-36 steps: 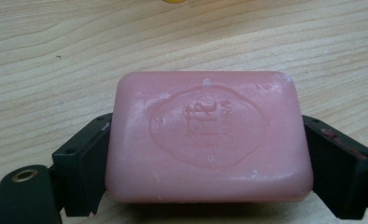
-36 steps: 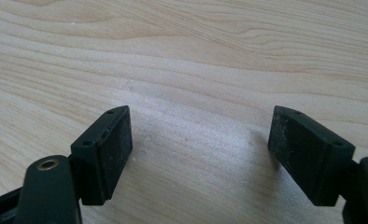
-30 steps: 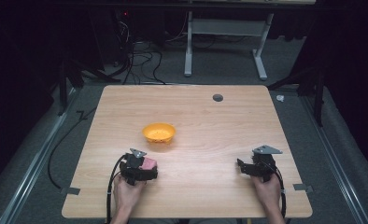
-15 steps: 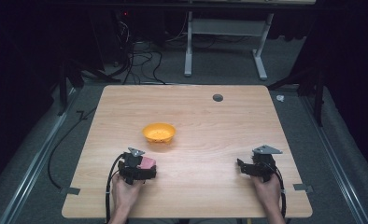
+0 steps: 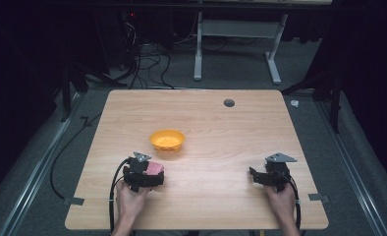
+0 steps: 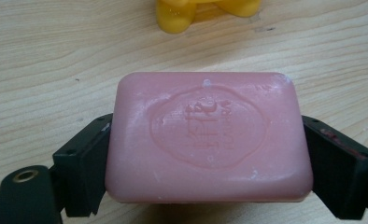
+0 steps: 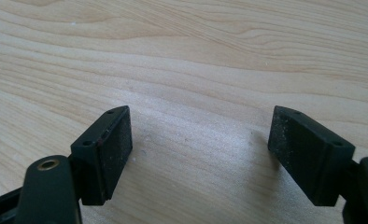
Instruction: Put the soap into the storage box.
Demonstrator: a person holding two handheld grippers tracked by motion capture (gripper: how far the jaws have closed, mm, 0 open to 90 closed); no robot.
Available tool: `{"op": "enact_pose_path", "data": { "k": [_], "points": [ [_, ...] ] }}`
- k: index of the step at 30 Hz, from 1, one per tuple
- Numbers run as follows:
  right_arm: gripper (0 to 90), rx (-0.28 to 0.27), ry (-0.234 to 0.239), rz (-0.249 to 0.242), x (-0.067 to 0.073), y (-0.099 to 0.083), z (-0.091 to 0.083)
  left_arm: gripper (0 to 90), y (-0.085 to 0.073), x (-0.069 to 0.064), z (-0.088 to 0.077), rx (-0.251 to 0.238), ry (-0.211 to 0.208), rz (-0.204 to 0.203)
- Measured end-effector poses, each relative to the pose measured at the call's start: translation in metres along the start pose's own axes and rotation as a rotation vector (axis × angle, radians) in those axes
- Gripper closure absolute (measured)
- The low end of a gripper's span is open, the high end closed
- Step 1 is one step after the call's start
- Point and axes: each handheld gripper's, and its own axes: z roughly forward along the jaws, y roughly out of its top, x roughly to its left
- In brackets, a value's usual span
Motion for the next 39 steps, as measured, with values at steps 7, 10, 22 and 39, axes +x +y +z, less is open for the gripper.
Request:
{"op": "enact_pose_path", "data": {
  "k": [7,10,22,39],
  "points": [
    [22.4,0.000,0.000,0.000,0.000,0.000,0.000,13.6,0.006,-0.001,-0.004,-0.004,-0.004,0.010],
    [22.4,0.000,0.001,0.000,0.000,0.000,0.000,13.6,0.010,-0.001,-0.006,-0.013,-0.024,0.004],
    [22.3,0.000,0.002,0.000,0.000,0.000,0.000,13.6,0.024,0.000,-0.016,-0.040,-0.045,0.004],
    [22.3,0.000,0.002,0.000,0.000,0.000,0.000,13.6,0.039,0.001,-0.024,-0.072,-0.065,-0.003]
  ]
}}
